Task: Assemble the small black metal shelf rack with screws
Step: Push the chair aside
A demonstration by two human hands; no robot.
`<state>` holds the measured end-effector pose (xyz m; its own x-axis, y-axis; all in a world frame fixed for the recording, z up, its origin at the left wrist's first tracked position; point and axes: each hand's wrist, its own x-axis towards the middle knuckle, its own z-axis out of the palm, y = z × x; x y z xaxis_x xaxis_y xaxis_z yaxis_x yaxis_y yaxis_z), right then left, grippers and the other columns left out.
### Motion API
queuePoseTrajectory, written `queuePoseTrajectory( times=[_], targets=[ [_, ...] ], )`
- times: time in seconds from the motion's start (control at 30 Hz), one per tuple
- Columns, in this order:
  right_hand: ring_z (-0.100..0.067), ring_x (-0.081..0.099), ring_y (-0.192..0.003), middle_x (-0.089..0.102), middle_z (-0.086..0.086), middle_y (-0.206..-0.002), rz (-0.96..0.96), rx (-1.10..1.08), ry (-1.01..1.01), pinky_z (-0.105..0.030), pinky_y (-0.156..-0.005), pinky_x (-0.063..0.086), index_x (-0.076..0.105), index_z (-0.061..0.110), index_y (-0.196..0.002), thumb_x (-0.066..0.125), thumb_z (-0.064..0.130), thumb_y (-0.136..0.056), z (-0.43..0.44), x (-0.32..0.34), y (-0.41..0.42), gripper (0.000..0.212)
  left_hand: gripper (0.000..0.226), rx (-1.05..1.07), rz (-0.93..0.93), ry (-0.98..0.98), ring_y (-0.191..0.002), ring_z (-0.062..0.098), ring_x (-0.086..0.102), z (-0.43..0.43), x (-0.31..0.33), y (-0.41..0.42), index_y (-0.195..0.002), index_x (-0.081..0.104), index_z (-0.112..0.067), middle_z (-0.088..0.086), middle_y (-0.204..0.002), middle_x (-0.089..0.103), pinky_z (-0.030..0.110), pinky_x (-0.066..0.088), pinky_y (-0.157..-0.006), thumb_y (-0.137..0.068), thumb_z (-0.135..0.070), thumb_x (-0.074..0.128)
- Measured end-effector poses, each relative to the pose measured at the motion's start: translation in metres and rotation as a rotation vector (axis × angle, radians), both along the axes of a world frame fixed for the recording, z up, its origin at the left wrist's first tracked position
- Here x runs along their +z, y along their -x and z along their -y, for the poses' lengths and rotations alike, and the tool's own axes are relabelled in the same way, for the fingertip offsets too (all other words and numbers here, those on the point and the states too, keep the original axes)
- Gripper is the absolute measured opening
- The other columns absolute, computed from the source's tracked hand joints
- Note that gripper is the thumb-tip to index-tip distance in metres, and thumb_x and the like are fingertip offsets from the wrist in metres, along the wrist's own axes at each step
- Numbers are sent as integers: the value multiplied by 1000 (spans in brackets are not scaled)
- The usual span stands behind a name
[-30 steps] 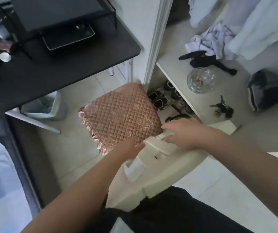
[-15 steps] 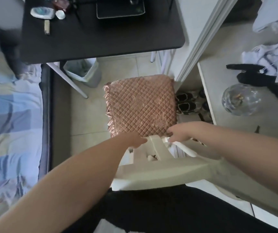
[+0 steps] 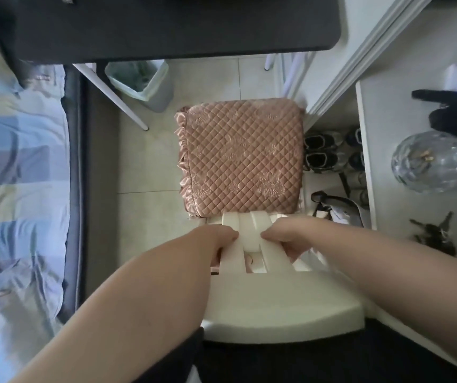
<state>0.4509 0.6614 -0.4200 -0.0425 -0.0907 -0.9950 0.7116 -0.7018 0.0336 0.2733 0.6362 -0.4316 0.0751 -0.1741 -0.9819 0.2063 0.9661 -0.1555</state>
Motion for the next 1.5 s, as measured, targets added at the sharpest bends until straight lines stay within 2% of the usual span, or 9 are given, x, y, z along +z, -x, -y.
queuePoseTrajectory(
  times=[0.2, 0.33, 0.47, 0.63, 0.77, 0.93, 1.2, 1.37, 1.5],
  targets=[
    [-28, 69, -76, 67, -13, -91, 62, -175, -11, -40, -58, 56, 50, 11, -98, 44, 28, -107, 8, 7, 6, 20, 43, -192, -189, -231, -98, 27, 68, 15, -17, -5, -121, 54, -14, 8, -103, 69, 43, 56, -93, -90, -42, 49],
    [-27, 67, -74, 66, -12, -90, 77, -194, -59, -34, -58, 54, 50, 12, -110, 46, 32, -105, 7, 9, 14, 21, 49, -137, -216, -229, -86, 24, 71, 5, -7, 2, -117, 53, -18, 6, -100, 69, 35, 60, -69, -78, -48, 57],
    [-23, 64, -71, 63, -10, -87, 58, -153, -116, -30, -52, 51, 47, 16, -93, 45, 34, -106, -10, 18, 24, 23, 47, -117, -259, -256, -78, 22, 70, -13, 4, 17, -122, 52, -17, 5, -99, 68, 27, 53, -48, -87, -47, 63],
    [-35, 68, -103, 65, -18, -117, 44, -145, -159, -47, -83, 58, 45, 11, -117, 45, 37, -106, -48, 25, 47, 28, 27, -153, -201, -273, -92, 24, 68, -47, 3, 35, -98, 53, -16, 6, -99, 65, 39, 60, -81, -99, -43, 49],
    [-38, 67, -112, 64, -22, -125, 36, -147, -186, -53, -96, 54, 44, 9, -119, 44, 36, -107, -91, 26, 76, 29, 24, -89, -198, -291, -89, 24, 70, -90, 0, 66, -106, 53, -16, 8, -102, 68, 38, 60, -76, -99, -40, 51],
    [-26, 61, -82, 58, -8, -91, 29, -142, -247, -35, -69, 53, 45, 12, -116, 42, 38, -108, -150, 25, 116, 27, 29, -60, -90, -251, -105, 29, 70, -156, -8, 107, -111, 57, -12, 12, -114, 71, 47, 55, -97, -103, -38, 46],
    [-32, 63, -106, 62, -16, -121, 44, -145, -267, -39, -84, 55, 47, 6, -135, 40, 37, -109, -224, 24, 147, 41, 23, -74, -67, -273, -103, 25, 68, -239, -7, 138, -101, 53, -15, 9, -110, 68, 45, 54, -98, -103, -38, 50],
    [-27, 64, -78, 65, -12, -98, 85, -153, -223, -32, -63, 53, 50, 11, -118, 45, 40, -107, -263, 24, 140, 31, 27, -63, -67, -235, -100, 24, 69, -275, -3, 132, -102, 55, -14, 7, -103, 69, 43, 55, -97, -102, -40, 51],
    [-27, 67, -82, 67, -10, -93, 77, -123, -208, -36, -67, 57, 54, 12, -101, 42, 39, -108, -300, 25, 131, 30, 38, -61, -64, -254, -110, 29, 68, -305, -3, 122, -122, 56, -9, 13, -120, 68, 46, 54, -99, -102, -41, 49]
  ],
)
